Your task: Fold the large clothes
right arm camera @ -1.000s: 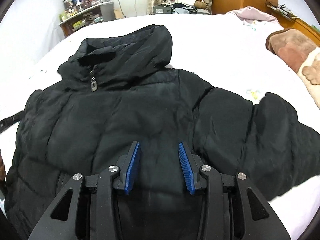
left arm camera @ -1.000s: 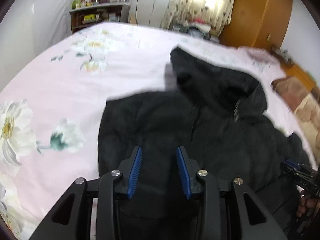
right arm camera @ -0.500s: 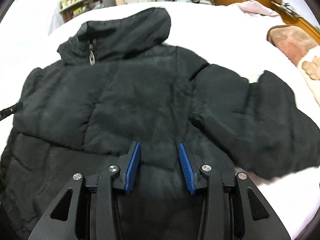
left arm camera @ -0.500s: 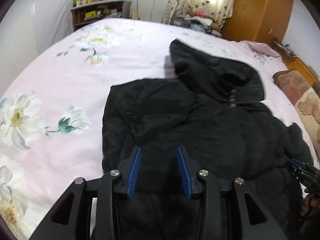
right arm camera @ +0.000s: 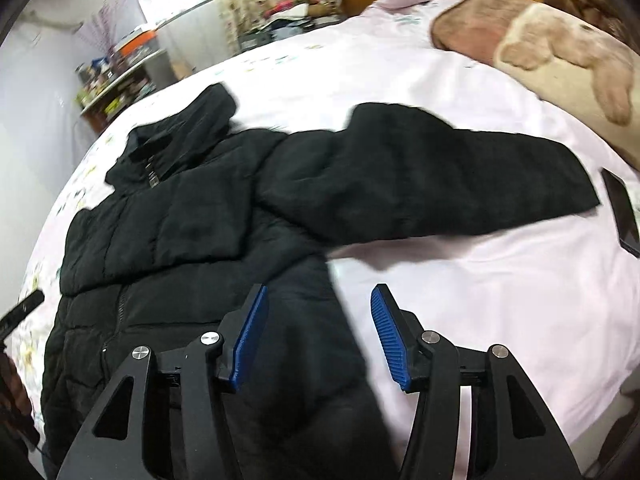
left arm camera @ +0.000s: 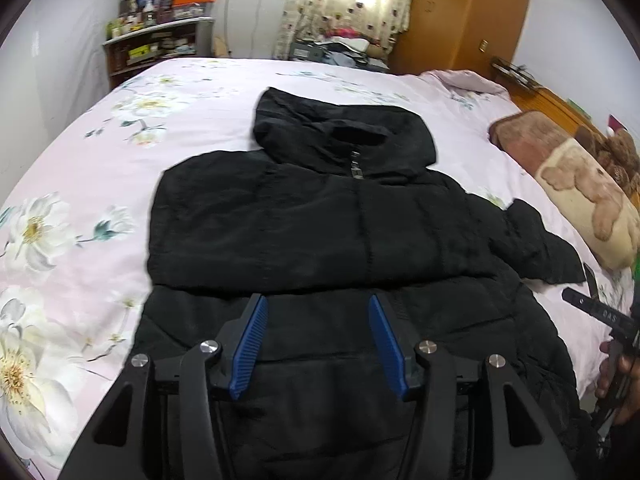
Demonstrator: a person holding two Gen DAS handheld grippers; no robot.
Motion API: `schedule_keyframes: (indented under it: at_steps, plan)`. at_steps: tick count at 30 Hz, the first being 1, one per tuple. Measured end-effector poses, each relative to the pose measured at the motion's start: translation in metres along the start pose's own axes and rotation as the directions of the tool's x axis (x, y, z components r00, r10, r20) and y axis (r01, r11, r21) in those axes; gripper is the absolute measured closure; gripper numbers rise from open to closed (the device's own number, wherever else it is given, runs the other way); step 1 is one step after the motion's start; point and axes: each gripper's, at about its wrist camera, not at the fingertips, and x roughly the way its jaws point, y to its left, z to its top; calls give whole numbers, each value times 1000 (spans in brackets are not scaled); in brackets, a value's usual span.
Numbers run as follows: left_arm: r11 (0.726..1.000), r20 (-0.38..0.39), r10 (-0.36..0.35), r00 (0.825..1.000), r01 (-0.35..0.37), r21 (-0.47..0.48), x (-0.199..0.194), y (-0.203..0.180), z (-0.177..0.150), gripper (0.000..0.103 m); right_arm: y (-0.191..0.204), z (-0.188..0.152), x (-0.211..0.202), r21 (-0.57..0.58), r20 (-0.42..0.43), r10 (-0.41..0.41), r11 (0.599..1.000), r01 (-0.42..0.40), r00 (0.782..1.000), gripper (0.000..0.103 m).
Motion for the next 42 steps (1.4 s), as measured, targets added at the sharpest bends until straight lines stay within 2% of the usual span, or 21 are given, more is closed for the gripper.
schedule_keyframes:
  at_steps: [5,10,18,22,27,34,39,40,42]
  plan:
    - [1000,-7,-13,1000,13,7,8,-25,3,47,-33,3,-6,87,17,-23,996,22,1000,44]
    - [1000,-1,-16,1000,16,22,12,-40,8,47,-54,9,-11,125,48,-4,992,-3,999,44]
    - [998,12,10,1000,-10,64,34,-57,27,44,-125,30,15,295,37,-54,954,41,998,43]
    - [996,5,15,1000,-16,83,58,-65,39,44,-166,37,37,381,12,-88,922,76,996,42]
    - [994,-24,12,1000,-10,110,88,-77,49,44,-208,38,62,499,-6,-81,864,73,997,42]
    - [992,-70,7,998,2,128,128,-85,58,44,-237,51,75,584,50,-78,811,34,996,41]
    - [993,-84,-7,996,17,113,139,-76,55,44,-255,55,85,667,101,-94,745,2,990,41]
    - [993,-84,-11,996,21,112,139,-75,54,44,-255,56,85,670,104,-104,742,8,989,41]
    - [993,-83,-16,996,26,117,139,-73,54,44,-249,62,82,662,96,-144,748,45,985,62]
